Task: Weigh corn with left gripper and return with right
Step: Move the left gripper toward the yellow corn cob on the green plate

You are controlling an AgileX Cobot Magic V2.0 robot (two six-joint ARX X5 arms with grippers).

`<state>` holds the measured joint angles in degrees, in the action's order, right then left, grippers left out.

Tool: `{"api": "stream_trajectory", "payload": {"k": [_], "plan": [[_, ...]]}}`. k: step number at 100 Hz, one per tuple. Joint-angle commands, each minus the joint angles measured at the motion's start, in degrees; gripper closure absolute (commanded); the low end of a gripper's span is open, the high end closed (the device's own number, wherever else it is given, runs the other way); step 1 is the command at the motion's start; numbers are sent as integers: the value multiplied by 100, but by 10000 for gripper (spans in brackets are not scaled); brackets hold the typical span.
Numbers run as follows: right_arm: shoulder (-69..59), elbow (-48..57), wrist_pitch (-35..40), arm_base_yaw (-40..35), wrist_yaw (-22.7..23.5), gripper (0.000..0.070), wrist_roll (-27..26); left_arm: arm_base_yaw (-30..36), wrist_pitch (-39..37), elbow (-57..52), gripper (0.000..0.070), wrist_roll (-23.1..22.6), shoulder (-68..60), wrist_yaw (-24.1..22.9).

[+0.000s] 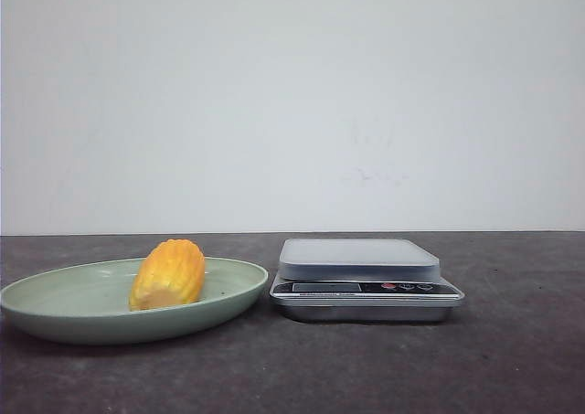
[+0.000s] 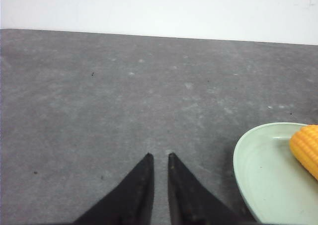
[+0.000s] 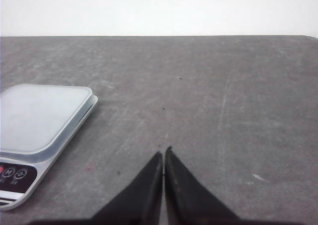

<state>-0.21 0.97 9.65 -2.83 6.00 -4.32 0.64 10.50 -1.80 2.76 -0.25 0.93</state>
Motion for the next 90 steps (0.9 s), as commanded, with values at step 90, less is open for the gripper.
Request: {"api": "stream_trajectory", "payload": {"k": [90], "plan": [[0,-22,-59,2,0,700,44,-4,22,101,684,50,7,33]]}}
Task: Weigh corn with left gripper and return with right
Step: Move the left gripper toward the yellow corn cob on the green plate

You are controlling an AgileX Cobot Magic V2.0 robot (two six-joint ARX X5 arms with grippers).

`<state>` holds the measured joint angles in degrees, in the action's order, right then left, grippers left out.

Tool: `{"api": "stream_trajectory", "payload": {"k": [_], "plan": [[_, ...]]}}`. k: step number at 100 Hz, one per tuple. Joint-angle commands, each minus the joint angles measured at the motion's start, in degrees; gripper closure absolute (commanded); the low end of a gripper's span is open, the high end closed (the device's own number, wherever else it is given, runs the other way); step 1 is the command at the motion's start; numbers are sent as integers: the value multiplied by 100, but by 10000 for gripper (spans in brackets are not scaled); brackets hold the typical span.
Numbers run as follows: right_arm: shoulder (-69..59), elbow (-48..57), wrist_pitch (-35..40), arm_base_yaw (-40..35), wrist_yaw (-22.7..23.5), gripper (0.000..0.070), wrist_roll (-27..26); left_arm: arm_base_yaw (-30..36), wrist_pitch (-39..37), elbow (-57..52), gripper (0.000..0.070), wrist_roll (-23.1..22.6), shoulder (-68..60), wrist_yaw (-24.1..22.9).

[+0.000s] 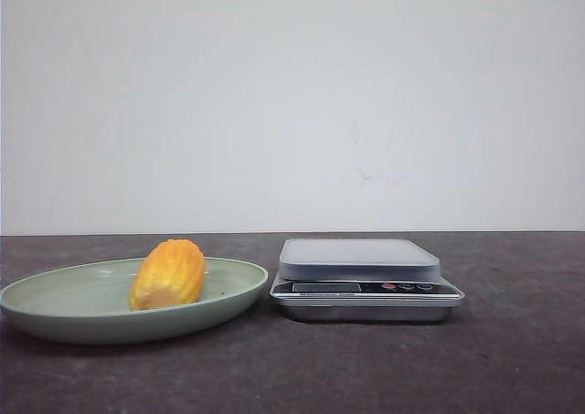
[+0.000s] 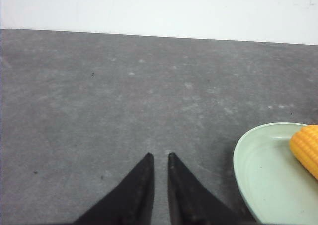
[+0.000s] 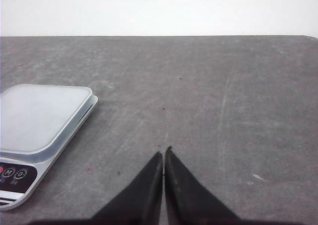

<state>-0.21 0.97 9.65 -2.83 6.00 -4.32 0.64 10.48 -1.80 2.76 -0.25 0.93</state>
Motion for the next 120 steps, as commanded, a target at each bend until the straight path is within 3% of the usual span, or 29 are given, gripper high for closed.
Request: {"api": "stream_trajectory", "payload": {"k": [1,50,55,65,73,79,96,105,112,120], "plan": [[0,-22,-59,2,0,700,46,-4,24,101,684,50,7,33],[0,-22,-105,2,0,700,42,-4,22,101,684,63,7,35],[0,-22,-149,2,7,700,28,-4,22,101,684,376,7,109],[0,-22,-310,-4,76,700,-348,-4,24,70,684,2166,7,586],[0,-9,-468,-4,227,700,-973,-4,13,9,684,2955,7,815],[0,4,-717,-4,426,700,-1412,-4,26,-28,685,3180,7,1001],[0,210,-1545,-4,1095,700,-2328,-4,131,-343,685,3429,2,2155],[-7,754,-1403,-2,1353,700,-2962,-4,894,-992,685,3814,-136,1943],[-114,1397,-1029,-2,1366,700,-2964,-4,1193,-1596,685,3716,-367,1904],[-444,2258,-595,-2,1403,700,-2588,-4,1115,-2402,685,3379,-800,1956]]}}
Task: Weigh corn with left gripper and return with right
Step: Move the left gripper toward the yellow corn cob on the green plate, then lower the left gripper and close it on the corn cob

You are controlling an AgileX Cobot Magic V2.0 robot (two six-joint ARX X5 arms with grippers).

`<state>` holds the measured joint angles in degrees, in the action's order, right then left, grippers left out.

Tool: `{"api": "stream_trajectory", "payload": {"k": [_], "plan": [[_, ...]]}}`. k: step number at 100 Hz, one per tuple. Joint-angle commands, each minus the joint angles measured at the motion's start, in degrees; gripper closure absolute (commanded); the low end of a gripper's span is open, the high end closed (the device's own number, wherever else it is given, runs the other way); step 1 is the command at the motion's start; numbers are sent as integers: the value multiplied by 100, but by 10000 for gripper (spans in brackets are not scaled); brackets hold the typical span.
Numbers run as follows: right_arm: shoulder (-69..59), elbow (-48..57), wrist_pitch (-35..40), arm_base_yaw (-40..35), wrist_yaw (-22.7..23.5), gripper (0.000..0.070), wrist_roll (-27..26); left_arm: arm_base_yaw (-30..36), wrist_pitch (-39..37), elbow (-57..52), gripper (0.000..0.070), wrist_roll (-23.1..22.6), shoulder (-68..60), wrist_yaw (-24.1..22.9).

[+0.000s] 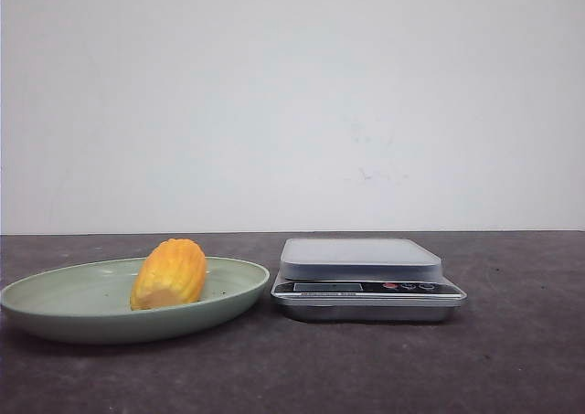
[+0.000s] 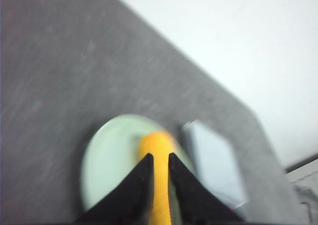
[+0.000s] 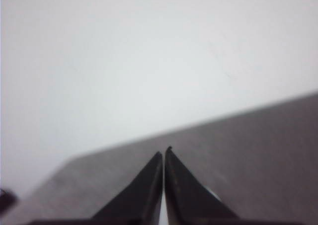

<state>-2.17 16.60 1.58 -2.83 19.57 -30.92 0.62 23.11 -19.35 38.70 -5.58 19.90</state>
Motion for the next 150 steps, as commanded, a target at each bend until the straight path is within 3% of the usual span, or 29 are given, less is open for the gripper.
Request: {"api": "stream_trajectory", "payload": {"k": [1,12,23,36,56,59,63,72,77,81,116,139,150], "plan": [[-310,813,267,-2,59,700,136,-2,-164,-756,685,-271,-334,72],[-1169,2063,927,-2,258,700,802,-2,-129,-2037,685,-938,-1257,201],[-2063,3401,2100,-2,291,700,1541,63,57,-3206,685,-1484,-2100,293],[-2835,4618,3355,-2,122,700,1976,68,695,-4387,687,-2223,-2852,289],[-3145,5165,3661,-4,-33,697,2157,149,1274,-5237,658,-2518,-3458,334],[-3141,5165,3639,-4,7,678,2162,166,1270,-5239,611,-2520,-3477,365],[-3141,5165,3617,-4,57,598,2168,186,1303,-5237,488,-2518,-3508,398],[-3143,5165,3617,-4,164,257,2203,256,1473,-5237,108,-2485,-3600,398],[-3145,5165,3617,-2,162,82,2199,321,1589,-5237,3,-2402,-3661,402],[-3145,5165,3624,-4,162,0,2197,382,1690,-5237,0,-2350,-3718,420],[-3191,5165,3873,-2,129,0,2267,1145,2374,-5237,0,-2002,-4865,404],[-3300,5165,4363,-4,-511,0,2258,1685,2564,-5237,0,-1978,-6301,-7],[-3303,5165,4627,-4,-527,0,2253,1884,2566,-5237,0,-2013,-7066,-44]]}}
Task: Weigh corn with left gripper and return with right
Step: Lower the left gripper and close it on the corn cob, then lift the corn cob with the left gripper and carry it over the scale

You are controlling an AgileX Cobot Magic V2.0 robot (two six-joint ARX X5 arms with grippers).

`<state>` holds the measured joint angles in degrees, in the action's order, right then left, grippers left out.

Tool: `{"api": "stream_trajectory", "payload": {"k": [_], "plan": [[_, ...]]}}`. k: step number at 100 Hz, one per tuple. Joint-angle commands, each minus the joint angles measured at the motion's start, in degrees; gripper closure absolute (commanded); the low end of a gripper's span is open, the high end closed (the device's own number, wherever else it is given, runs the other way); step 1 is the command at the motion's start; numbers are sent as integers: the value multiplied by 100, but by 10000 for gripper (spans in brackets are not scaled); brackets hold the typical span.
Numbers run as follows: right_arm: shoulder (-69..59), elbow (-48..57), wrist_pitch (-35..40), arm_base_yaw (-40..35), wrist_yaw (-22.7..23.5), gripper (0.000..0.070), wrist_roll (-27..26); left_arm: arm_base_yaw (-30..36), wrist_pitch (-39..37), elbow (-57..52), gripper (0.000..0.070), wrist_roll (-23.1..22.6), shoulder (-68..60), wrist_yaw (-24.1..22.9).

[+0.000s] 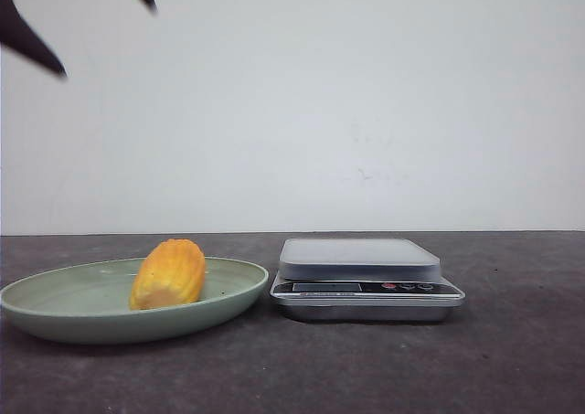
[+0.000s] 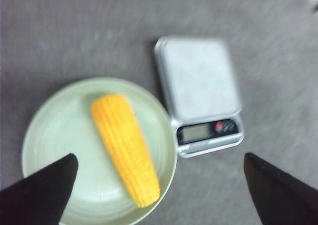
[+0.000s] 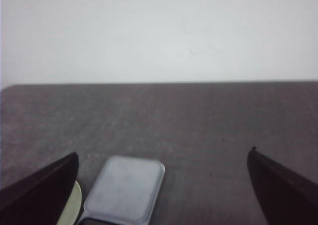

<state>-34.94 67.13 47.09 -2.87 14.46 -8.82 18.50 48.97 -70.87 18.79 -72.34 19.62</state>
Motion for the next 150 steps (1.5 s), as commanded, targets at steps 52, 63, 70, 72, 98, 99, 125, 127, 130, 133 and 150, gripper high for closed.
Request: {"api": "stream_trajectory", "payload": {"k": [52,63,70,72,98,99,125,127,130,133,150], "plan": [[260,111,835,0,50,0,192,490,-402,-85,58,-59,-3038,-72],[372,111,846,2,48,0,221,494,-442,-85,226,-85,-3191,-81],[435,111,844,2,44,0,221,507,-439,-85,435,-136,-3206,-74],[452,111,844,2,44,1,223,518,-431,-85,508,-153,-3206,-74],[479,111,831,2,26,5,219,562,-184,-85,689,-656,-3136,42],[479,111,831,2,26,5,219,562,-179,-85,689,-669,-3119,63],[479,111,828,2,28,5,221,555,-514,-129,689,-761,-1801,647],[479,111,828,2,28,5,221,551,-542,-144,689,-761,-1666,715],[479,111,826,2,28,5,219,551,-599,-173,688,-754,-1458,809],[479,111,826,2,28,5,219,551,-678,-201,689,-737,-1252,916],[479,111,828,2,33,5,192,597,-1327,-424,689,-385,-173,1394]]}}
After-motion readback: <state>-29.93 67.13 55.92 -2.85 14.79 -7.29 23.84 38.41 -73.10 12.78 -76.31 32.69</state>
